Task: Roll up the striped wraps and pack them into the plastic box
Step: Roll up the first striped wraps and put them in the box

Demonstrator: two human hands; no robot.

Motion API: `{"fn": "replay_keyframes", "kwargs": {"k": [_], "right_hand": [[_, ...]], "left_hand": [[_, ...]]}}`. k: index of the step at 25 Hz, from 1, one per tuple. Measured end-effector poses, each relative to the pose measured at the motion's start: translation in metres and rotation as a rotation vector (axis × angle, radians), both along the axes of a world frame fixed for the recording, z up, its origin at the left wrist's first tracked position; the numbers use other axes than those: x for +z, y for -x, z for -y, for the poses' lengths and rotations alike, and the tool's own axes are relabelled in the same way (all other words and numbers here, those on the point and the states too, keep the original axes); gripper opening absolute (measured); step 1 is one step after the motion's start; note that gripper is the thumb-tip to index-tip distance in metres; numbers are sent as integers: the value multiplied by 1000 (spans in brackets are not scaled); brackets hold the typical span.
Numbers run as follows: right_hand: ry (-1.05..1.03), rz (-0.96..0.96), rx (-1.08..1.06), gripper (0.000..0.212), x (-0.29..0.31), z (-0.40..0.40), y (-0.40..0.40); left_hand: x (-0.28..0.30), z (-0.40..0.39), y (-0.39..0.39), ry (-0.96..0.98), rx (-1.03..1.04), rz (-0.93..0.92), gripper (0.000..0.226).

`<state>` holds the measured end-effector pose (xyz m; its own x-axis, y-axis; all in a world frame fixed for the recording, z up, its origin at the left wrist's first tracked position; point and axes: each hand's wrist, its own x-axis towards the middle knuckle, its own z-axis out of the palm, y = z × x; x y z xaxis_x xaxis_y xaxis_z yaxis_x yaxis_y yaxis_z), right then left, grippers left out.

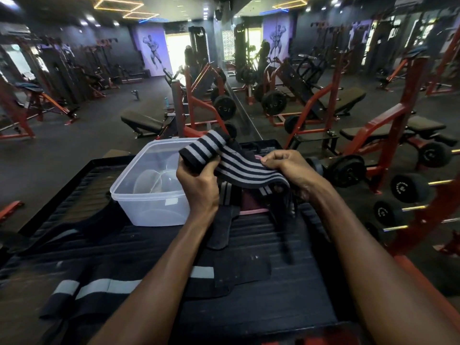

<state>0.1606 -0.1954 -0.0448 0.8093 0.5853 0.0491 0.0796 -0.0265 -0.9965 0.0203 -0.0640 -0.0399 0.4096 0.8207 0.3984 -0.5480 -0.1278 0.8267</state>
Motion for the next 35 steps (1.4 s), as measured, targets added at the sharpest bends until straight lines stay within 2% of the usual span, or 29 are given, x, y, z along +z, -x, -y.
{"fn": "replay_keyframes", "kwargs": {"k": [2,5,6,8,9,10,13,17,18,20,23,25,28,30,33,35], "right_hand": [[18,95,-95,19,1,-4,5],[71,198,-137,17,-2,-3,3],[80,226,-118,13,-1,-1,2],[63,271,-70,9,1,2,2],[35,280,-42,12,2,3,2],[16,284,-16,17,3,4,4],[-5,301,70,24,5,1,10],[-69,320,153,2,4,-7,19],[-88,307,147,6,3,-8,19],[-106,290,104,12,5,-9,20],[-83,233,58,17,4,-6,14],[41,258,20,16,0,-4,6],[270,381,-38,9,-6,0,-3],[188,327,-98,9,-5,-1,-1],[-138,77,-182,15,1,-8,12],[-143,155,-254,13,-3,-14,11]], "left_hand": [[-1,5,3,-76,-135,54,22],[-8,10,1,-131,-533,104,21],[-10,10,-1,-114,-659,71,27],[-10,9,-3,-50,-825,-63,60],[-9,8,-3,-46,-887,-149,75],[-8,7,-4,-46,-930,-233,79],[-5,6,-7,-51,-837,-507,63],[-10,13,-8,-213,-668,-812,41],[-13,14,-9,-239,-660,-857,42],[-17,11,-12,-197,-668,-849,41],[-16,4,-16,-141,-571,-791,23],[-14,-1,-16,-65,-512,-770,14],[-11,-10,-16,167,-515,-686,20],[-7,-13,-17,288,-558,-618,21],[-8,-7,-16,394,-743,-537,32],[-12,-1,-15,353,-865,-630,34]]}}
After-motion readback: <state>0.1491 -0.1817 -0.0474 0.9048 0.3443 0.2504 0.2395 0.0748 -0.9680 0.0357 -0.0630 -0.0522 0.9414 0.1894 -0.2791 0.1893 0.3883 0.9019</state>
